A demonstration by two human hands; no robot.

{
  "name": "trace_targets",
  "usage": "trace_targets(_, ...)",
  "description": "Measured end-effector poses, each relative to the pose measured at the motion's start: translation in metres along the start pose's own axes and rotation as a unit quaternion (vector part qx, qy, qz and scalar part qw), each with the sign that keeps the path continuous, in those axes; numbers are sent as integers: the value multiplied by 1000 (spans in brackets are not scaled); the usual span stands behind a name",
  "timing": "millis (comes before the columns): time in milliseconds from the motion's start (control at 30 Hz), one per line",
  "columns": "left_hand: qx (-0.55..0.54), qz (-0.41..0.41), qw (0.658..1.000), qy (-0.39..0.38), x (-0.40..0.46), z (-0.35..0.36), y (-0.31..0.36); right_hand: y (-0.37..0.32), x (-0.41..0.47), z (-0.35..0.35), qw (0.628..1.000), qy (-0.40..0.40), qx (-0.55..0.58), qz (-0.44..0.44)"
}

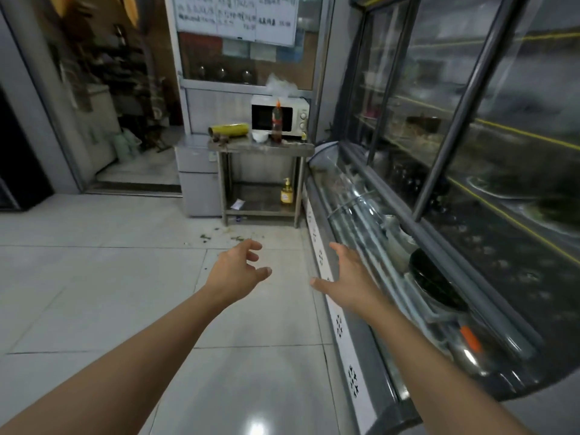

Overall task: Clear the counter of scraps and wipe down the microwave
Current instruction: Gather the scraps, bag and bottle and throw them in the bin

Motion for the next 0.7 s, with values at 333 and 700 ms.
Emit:
trace_targets(333,2,-21,998,60,156,-32,-22,-33,197,17,998,-16,15,-67)
trace_targets(700,8,-42,994,100,327,-60,-26,-54,395,11,992,-43,34,-111)
Point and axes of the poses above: each hand's wrist, its own x-axis towards the middle knuckle, its own z-axis out of the palm, y = z × x, the point moved 6 cm from there along x, towards the middle knuckle, and after that the axes turned 1 degree about -y, right-handed, at the moved point
